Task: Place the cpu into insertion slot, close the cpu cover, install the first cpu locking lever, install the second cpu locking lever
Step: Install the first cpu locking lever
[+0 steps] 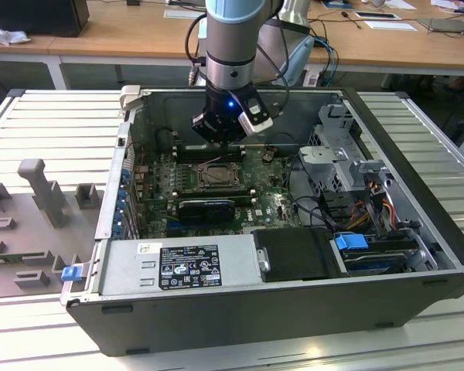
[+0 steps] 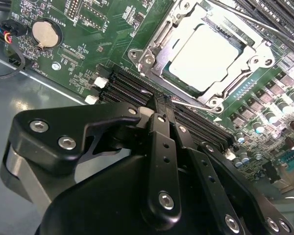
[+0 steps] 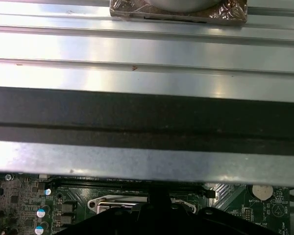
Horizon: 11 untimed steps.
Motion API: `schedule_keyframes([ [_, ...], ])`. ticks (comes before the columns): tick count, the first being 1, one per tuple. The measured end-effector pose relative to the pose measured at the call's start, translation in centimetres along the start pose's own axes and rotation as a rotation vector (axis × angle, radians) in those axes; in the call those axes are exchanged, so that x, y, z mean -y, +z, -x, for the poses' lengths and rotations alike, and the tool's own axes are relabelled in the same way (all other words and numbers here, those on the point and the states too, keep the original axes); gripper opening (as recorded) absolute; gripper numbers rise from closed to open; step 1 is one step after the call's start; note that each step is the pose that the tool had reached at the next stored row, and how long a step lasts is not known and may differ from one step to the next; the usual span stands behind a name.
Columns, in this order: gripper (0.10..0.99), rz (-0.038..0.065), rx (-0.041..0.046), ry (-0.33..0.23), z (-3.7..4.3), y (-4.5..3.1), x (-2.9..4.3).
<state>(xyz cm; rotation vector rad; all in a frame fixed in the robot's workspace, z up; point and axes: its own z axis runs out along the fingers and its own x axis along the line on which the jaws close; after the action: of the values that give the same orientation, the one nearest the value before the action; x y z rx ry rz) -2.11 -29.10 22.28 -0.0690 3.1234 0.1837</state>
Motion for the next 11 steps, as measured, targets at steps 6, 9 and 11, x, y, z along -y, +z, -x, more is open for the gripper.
schedule_keyframes([
  [6, 0.106, 0.000, -0.0003, -0.010, 0.00, 0.10, 0.00],
  [9, 0.106, 0.000, -0.0007, -0.017, -0.01, 0.31, 0.02],
  [11, 0.106, 0.000, -0.0012, -0.022, 0.01, 0.63, 0.05],
])
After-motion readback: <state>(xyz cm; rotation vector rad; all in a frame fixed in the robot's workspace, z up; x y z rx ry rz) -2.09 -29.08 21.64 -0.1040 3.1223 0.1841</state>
